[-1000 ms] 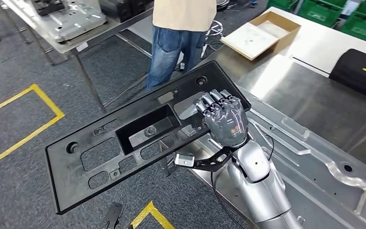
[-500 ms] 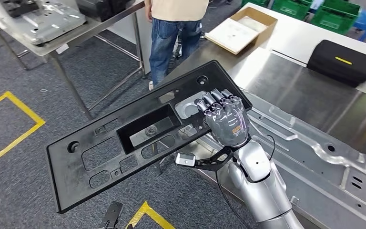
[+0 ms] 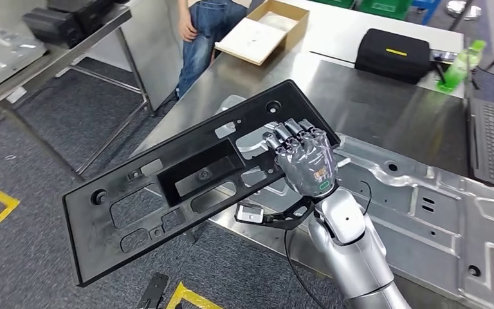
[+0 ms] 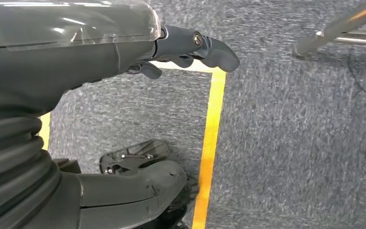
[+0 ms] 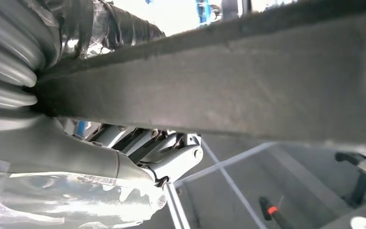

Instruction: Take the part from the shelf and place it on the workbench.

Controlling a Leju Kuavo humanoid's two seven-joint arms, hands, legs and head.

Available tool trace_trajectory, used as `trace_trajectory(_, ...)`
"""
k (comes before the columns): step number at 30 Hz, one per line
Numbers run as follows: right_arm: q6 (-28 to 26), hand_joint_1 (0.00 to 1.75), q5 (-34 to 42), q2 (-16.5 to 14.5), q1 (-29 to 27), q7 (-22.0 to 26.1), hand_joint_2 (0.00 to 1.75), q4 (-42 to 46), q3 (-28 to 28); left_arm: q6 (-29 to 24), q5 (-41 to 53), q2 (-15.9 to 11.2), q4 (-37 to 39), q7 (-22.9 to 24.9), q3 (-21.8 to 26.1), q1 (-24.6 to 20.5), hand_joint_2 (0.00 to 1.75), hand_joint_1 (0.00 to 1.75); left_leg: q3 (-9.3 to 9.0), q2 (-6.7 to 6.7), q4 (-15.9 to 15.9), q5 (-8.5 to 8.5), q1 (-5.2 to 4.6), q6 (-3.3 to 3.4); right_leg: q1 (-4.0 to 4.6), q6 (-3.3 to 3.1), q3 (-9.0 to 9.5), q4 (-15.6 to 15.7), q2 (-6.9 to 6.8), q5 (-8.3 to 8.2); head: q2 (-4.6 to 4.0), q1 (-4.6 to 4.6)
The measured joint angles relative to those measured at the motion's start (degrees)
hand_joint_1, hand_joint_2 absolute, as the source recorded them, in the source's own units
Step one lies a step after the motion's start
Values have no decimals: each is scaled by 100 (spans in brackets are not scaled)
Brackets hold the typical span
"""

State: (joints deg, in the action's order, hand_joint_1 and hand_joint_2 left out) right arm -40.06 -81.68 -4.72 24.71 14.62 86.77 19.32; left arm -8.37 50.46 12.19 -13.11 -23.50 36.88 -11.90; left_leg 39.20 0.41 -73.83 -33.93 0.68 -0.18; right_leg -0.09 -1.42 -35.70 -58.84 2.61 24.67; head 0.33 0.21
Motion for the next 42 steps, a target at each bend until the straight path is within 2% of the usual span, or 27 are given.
trace_trajectory(1, 0, 175, 0, 0, -3, 1, 175, -1, -1, -3, -1, -3, 0, 0, 1, -3, 175, 0, -101, -33, 258, 207, 7, 0, -6, 9, -3, -24, 85, 6, 0, -1)
trace_trajectory(3, 0, 175, 0, -3, -1, 3, 175, -1, -1, -9, -2, -9, 0, 0, 1, -8, 175, 0, -385, -274, 963, 566, 39, 8, -16, 48, -33, -90, 236, 28, 0, 1)
trace_trajectory(5, 0, 175, 0, -10, 2, 3, 175, 1, 0, -12, -1, -12, 0, 2, 1, -10, 175, 0, -520, -494, 1309, 650, 59, 33, -28, 108, -108, -146, 361, 22, 0, 2)
trace_trajectory(7, -1, 175, 0, -15, -7, 3, 175, 4, -1, -20, 2, -5, 0, 4, 0, -14, 175, 0, -530, -451, 1350, 653, 51, 92, -46, 184, -172, -137, 484, -21, 0, 2)
trace_trajectory(8, -2, 175, 0, -14, -13, 3, 175, 5, -2, -28, 4, -1, 0, 4, -1, -19, 175, 0, -537, -386, 1379, 676, 50, 132, -44, 219, -189, -141, 436, -23, 0, 4)
trace_trajectory(10, -3, 175, 0, -14, -5, 3, 175, 7, -2, -44, 5, 10, 0, 4, -3, -37, 175, 0, -559, -239, 1441, 719, 59, 221, -23, 278, -304, -358, 129, 118, 0, 14)
trace_trajectory(11, -3, 175, 0, -14, 1, 3, 175, 7, -2, -50, 4, 8, 0, 4, -2, -39, 175, 0, -565, -164, 1455, 725, 49, 247, -24, 299, -426, -623, -66, 269, 0, 19)
trace_trajectory(12, -2, 175, 0, -14, 3, 3, 175, 5, -2, -54, 4, 8, 0, 5, -2, -34, 175, 0, -565, -86, 1458, 723, 38, 266, -35, 320, -594, -970, -174, 441, 0, 22)
trace_trajectory(14, -2, 175, 0, -12, -16, 3, 175, 2, -2, -61, 4, 5, 0, 6, -1, -23, 175, 0, -564, 77, 1456, 713, 26, 277, -63, 348, -864, -1536, -230, 630, 0, 22)
trace_trajectory(15, -2, 175, 0, -11, -26, 3, 175, 0, -2, -64, 5, 5, 0, 7, -1, -22, 175, 0, -566, 154, 1455, 707, 24, 276, -71, 353, -874, -1570, -242, 585, 0, 22)
trace_trajectory(16, -2, 175, 0, -10, -32, 2, 175, -1, -2, -67, 5, 5, 0, 7, -1, -25, 175, 0, -574, 226, 1455, 699, 24, 271, -72, 348, -762, -1375, -270, 445, 0, 22)
trace_trajectory(17, -2, 175, 0, -11, -31, 0, 175, 1, -2, -69, 6, 6, 0, 7, -2, -29, 175, 0, -587, 288, 1455, 688, 22, 261, -64, 328, -553, -1007, -347, 257, 0, 23)
trace_trajectory(18, -2, 175, 0, -11, -24, -4, 175, 2, -2, -71, 7, 7, 0, 7, -2, -32, 175, 0, -601, 344, 1455, 674, 14, 246, -30, 295, -337, -617, -494, 130, 0, 23)
trace_trajectory(19, -2, 175, 0, -12, -16, -8, 175, 4, -2, -71, 7, 7, 0, 7, -3, -35, 175, 0, -614, 392, 1455, 661, 0, 227, 6, 255, -171, -304, -608, 40, 0, 22)
trace_trajectory(21, -2, 175, 0, -13, -5, -18, 175, 5, -3, -61, 7, 7, 0, 8, -3, -38, 175, 0, -638, 488, 1463, 641, -23, 176, 72, 187, -68, -68, -702, 29, 0, 20)
trace_trajectory(23, -2, 175, 0, -14, -8, -24, 175, 7, -3, -40, 9, 9, 0, 10, -4, -43, 175, 0, -670, 560, 1474, 612, -23, 111, 60, 126, -65, -28, -559, -3, 0, 20)
trace_trajectory(25, -2, 175, 1, -19, -1, -27, 175, 13, -4, -19, 11, 9, 0, 8, -7, -48, 175, 0, -625, 391, 1307, 461, -8, 56, 21, 55, -27, 44, -435, -45, 0, 19)
trace_trajectory(27, -2, 175, 7, -30, 4, -31, 175, 15, -4, -9, 11, 1, 0, 8, -7, -37, 175, 0, -366, 117, 730, 144, 5, 30, 4, 2, -9, 72, -317, -63, 0, 16)
trace_trajectory(28, -1, 175, 9, -36, -4, -32, 175, 14, -4, -7, 11, -3, 0, 10, -7, -24, 175, 0, -187, 51, 370, 0, 5, 21, 7, -13, -12, 65, -253, -64, 0, 14)
trace_trajectory(29, -1, 175, 12, -39, -18, -32, 175, 14, -4, -7, 11, -7, 0, 11, -7, -12, 175, 0, -41, 20, 99, -63, 6, 11, 8, -17, -15, 55, -183, -61, 0, 15)
trace_trajectory(30, 0, 175, 13, -39, -33, -32, 175, 12, -5, -7, 11, -10, 0, 13, -7, -5, 175, 0, 30, 7, 1, -19, 10, 3, 6, -15, -20, 38, -111, -57, 0, 15)
trace_trajectory(32, 0, 175, 14, -39, -50, -32, 175, 8, -7, -7, 11, -18, 0, 13, -7, -6, 175, 0, -114, -22, 409, 340, 27, -1, -6, 6, -29, -15, 22, -36, 0, 14)
trace_trajectory(34, 0, 175, 19, -39, -50, -32, 175, 4, -19, -7, 11, -31, 0, 11, -7, -15, 175, 0, -384, -177, 1050, 627, 52, 11, -12, 52, -64, -97, 131, -3, 0, 15)
trace_trajectory(36, 0, 175, 24, -39, -54, -29, 175, 4, -45, -7, 13, -37, 0, 9, -7, -21, 175, 0, -489, -296, 1312, 670, 53, 40, -16, 116, -121, -150, 213, 4, 0, 16)
trace_trajectory(38, 0, 175, 35, -37, -71, -54, 175, 0, -84, -12, 21, -34, 0, 8, -8, -30, 175, 0, -490, -259, 1345, 694, 40, 104, -28, 182, -152, -148, 261, -11, 0, 15)
trace_trajectory(40, 0, 175, 58, -36, -74, -133, 175, -25, -136, -28, 38, -30, 0, 8, -11, -43, 175, 0, -504, -201, 1395, 738, 49, 185, -27, 235, -208, -271, 127, 86, 0, 19)
trace_trajectory(42, 0, 175, 82, -35, -64, -199, 175, -66, -182, -45, 46, -31, 0, 10, -14, -43, 175, 0, -508, -141, 1424, 761, 49, 234, -32, 281, -436, -788, -96, 393, 0, 22)
